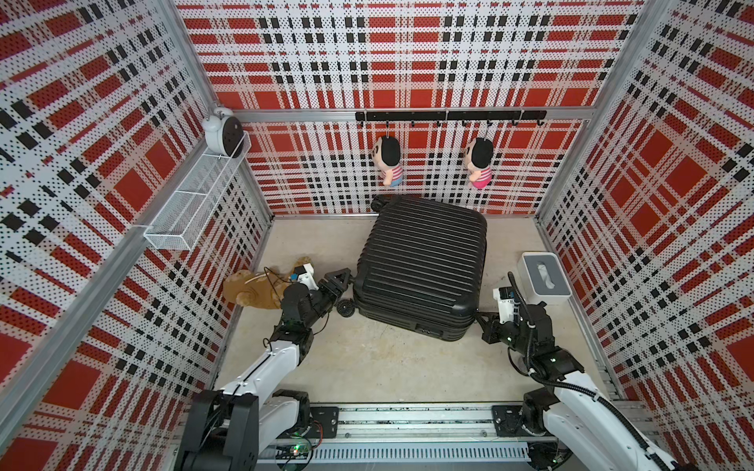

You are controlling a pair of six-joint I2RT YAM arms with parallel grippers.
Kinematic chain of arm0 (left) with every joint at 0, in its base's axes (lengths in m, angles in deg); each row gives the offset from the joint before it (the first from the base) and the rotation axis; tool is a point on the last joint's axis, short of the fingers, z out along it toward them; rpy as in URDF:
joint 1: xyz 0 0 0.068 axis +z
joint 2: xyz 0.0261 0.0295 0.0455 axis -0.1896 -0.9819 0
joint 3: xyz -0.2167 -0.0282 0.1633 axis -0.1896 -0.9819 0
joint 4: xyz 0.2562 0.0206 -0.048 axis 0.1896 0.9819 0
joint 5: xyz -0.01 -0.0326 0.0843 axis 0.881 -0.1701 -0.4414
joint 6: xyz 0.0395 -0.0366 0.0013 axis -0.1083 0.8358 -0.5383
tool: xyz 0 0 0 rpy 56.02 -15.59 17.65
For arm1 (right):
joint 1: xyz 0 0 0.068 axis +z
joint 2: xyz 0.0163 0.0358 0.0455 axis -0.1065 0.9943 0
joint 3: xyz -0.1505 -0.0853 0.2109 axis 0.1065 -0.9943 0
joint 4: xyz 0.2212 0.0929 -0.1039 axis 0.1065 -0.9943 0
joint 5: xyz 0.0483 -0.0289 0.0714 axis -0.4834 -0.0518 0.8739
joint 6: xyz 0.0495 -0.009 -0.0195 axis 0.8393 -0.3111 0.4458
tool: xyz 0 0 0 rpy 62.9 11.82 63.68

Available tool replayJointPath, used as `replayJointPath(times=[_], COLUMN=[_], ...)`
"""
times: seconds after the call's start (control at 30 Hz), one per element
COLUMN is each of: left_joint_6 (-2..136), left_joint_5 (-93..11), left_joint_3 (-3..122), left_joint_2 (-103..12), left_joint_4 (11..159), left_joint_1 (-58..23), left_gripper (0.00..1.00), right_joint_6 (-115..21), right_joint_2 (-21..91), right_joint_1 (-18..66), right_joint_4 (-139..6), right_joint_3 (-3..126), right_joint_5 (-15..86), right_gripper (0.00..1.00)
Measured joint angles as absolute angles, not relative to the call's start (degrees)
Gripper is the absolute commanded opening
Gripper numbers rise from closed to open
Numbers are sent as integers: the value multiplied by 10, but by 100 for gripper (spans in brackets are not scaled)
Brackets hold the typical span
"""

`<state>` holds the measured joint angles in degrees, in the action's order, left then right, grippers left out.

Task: Open the suitcase zippers
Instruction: Unzip the zipper on the suitcase.

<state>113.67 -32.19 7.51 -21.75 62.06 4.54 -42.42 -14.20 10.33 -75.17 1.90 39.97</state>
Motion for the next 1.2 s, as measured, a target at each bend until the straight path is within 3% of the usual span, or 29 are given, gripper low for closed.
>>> replayJointPath(times=[0.1, 0.3, 0.47, 0.57, 0.87, 1.2], left_joint_6=[1087, 1009, 988, 976, 943, 949], left_joint_5=[-363, -439, -483, -490, -446, -403], left_joint_3=[91, 166, 222, 254, 329, 358], left_joint_2=[-142, -25, -8, -34, -172, -346], left_joint_4=[722, 870, 945, 975, 973, 874], left_joint_1=[52, 81, -39, -141, -329, -414], left_gripper=[99, 98, 98, 98, 98, 99], right_joint_6=[-423, -423, -423, -424, -440, -462], right_joint_2=[-141, -134, -120, -91, 76, 200], right_joint_1=[107, 107, 107, 107, 106, 85], right_joint_4=[-751, -748, -740, -727, -651, -577], right_joint_3=[19, 19, 21, 25, 92, 152], right_joint_5=[399, 399, 396, 389, 382, 423], right_gripper=[0, 0, 0, 0, 0, 0])
